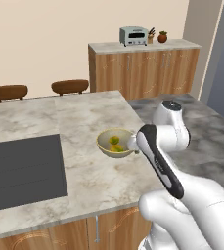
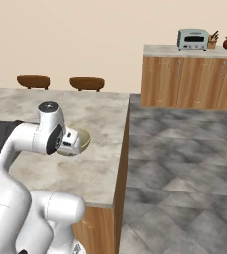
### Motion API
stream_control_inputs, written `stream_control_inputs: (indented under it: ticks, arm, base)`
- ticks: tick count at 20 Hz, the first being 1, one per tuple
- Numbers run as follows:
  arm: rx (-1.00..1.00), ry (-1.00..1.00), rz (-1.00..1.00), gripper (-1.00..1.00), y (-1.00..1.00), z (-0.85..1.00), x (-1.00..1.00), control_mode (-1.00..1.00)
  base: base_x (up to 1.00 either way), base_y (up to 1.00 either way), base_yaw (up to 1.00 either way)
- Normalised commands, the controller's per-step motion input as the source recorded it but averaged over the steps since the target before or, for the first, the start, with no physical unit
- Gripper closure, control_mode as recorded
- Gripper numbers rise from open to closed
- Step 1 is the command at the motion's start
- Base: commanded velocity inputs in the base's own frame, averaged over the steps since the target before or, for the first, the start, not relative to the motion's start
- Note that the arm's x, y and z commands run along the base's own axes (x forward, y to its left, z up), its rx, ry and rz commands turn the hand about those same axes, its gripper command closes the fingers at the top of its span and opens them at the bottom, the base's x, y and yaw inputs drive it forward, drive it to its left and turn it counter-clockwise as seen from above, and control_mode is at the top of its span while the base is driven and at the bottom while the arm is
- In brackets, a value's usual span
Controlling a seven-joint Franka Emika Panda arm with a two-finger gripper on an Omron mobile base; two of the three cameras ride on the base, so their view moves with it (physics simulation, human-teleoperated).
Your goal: Pick the mangos from the cabinet and place them in one bowl. Pick the carrot from the sink and place it in the other bowl.
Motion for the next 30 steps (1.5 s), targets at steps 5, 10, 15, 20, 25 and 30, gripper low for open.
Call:
stream_control_inputs:
  ticks: [5, 10, 15, 20, 25, 30]
  arm:
    - [0.0, -0.08, 0.0, -1.0, 0.0, 0.53, -0.98, -1.0]
    - [-0.02, 0.0, 0.0, -1.0, 0.0, 0.32, -0.71, -1.0]
    - [-0.04, 0.0, 0.0, -1.0, 0.0, 0.29, -0.58, -1.0]
    - [-0.01, 0.0, 0.0, -1.0, 0.0, 0.09, -0.37, -1.0]
    - [0.0, 0.0, 0.0, -1.0, 0.0, 0.0, 0.0, -1.0]
    - [0.0, 0.0, 0.0, -1.0, 0.0, 0.0, 0.0, 1.0]
  base:
    - [0.0, 0.0, 0.0]
    - [0.0, 0.0, 0.0]
    - [0.0, 0.0, 0.0]
    - [0.0, 0.0, 0.0]
    - [0.0, 0.0, 0.0]
    - [-0.02, 0.0, 0.0]
